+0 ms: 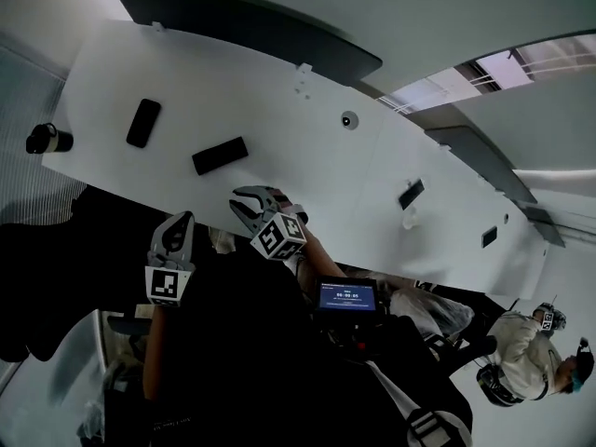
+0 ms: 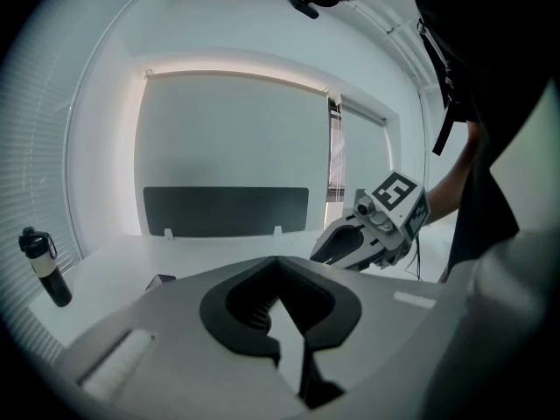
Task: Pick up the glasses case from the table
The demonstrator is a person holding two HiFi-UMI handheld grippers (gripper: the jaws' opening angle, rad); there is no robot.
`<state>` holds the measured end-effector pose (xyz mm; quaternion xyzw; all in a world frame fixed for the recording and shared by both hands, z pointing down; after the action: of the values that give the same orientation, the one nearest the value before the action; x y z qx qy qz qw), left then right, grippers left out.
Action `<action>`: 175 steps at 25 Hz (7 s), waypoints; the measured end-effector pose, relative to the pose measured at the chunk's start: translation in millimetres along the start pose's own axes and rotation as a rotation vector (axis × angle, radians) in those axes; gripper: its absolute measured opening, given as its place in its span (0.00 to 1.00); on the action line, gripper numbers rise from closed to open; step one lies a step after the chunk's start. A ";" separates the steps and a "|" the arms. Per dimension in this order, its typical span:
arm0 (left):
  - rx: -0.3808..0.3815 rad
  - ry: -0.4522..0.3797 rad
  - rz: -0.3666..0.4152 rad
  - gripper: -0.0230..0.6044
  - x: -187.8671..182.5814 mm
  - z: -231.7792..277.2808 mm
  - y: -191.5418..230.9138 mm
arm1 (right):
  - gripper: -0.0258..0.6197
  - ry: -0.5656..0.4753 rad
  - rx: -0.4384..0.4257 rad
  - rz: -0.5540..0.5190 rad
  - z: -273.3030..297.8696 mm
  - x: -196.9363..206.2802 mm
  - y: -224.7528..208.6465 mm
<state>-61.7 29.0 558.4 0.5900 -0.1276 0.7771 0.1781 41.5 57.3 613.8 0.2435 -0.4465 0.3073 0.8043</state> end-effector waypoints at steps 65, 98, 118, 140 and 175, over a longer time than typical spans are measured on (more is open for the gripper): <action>-0.389 -0.011 -0.110 0.05 28.1 -100.5 121.1 | 0.50 0.549 -0.411 0.302 125.3 123.8 -71.1; -0.307 -0.013 -0.130 0.05 37.1 -88.7 124.9 | 0.50 0.898 -0.119 0.225 143.3 137.0 -45.4; -0.255 -0.023 -0.156 0.05 32.9 -83.6 119.8 | 0.50 0.500 -0.050 0.913 106.5 123.6 -22.4; 0.141 -0.069 -0.120 0.05 4.7 17.3 86.3 | 0.49 -0.647 0.032 1.477 0.3 -24.0 -63.6; 0.596 -0.076 -0.001 0.05 -30.7 108.6 17.9 | 0.50 -1.263 0.393 1.430 -129.2 -47.0 -84.9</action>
<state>32.7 -35.4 558.5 0.6452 0.0998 0.7575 -0.0076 156.0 71.6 500.7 0.1647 -0.7788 0.6051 -0.0145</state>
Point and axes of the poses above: the fingertips, and each gripper's own axes: z forward along the fingers, y to its left, x out of its underside, the point moved 2 cm from there along -z, backward along the fingers, and after that the axes turned 8 degrees about -y, right-handed, at the moved point
